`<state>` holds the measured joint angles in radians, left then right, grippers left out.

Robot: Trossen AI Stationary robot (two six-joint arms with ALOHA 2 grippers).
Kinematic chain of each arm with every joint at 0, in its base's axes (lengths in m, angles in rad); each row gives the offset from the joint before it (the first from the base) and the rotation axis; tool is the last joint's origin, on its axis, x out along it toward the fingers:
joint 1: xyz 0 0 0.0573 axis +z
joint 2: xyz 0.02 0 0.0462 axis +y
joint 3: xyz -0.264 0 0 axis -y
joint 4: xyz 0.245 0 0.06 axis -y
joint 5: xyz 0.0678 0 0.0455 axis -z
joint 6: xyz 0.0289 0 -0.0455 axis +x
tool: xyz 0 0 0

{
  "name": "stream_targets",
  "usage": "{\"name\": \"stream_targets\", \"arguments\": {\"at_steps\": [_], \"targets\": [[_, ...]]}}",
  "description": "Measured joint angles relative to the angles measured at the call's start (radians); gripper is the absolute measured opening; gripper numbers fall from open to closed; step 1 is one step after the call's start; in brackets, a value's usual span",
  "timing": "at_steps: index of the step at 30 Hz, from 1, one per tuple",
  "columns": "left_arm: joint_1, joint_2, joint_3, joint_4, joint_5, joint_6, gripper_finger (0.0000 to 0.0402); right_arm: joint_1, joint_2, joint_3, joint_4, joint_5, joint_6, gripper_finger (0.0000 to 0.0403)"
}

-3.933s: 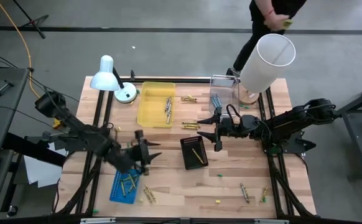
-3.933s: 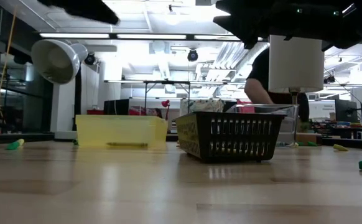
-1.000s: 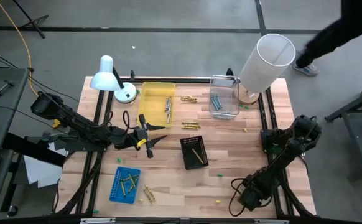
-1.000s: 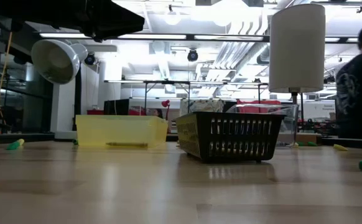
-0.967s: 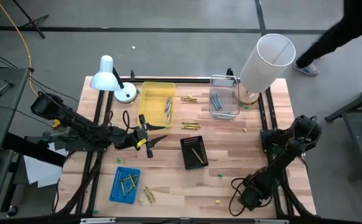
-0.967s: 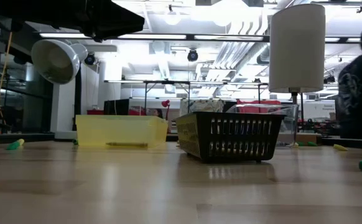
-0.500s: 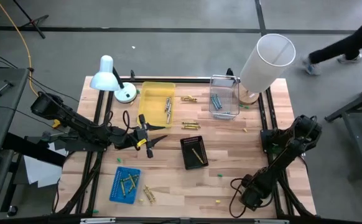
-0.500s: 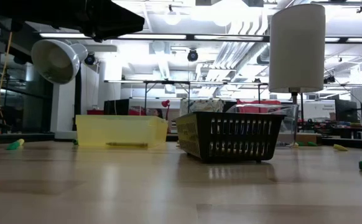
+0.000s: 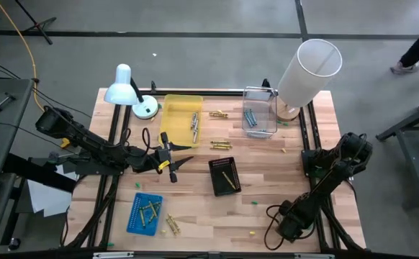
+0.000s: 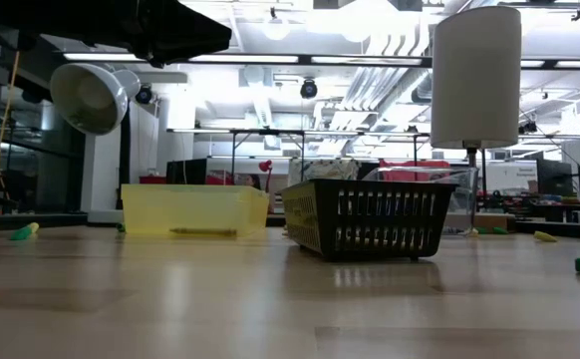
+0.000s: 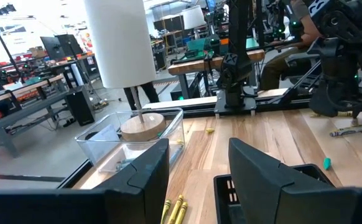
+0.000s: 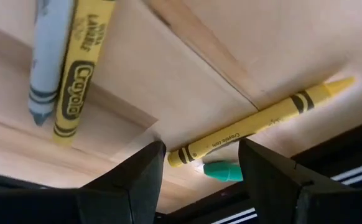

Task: Sort crayons
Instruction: Put the yellow crayon into the black bin

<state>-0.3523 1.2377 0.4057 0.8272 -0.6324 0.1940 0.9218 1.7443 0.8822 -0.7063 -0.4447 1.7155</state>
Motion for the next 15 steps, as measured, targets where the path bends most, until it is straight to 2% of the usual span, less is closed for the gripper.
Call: {"name": "stream_targets", "arguments": {"at_steps": [7,15], "targets": [[0.000,0.000,0.000,0.000,0.000,0.000,0.0154,-0.001,0.000,0.000,0.009,-0.008,0.120,0.0188],[0.000,0.000,0.000,0.000,0.000,0.000,0.0154,0.000,-0.003,-0.046,0.079,0.017,0.171,0.0105]]}}
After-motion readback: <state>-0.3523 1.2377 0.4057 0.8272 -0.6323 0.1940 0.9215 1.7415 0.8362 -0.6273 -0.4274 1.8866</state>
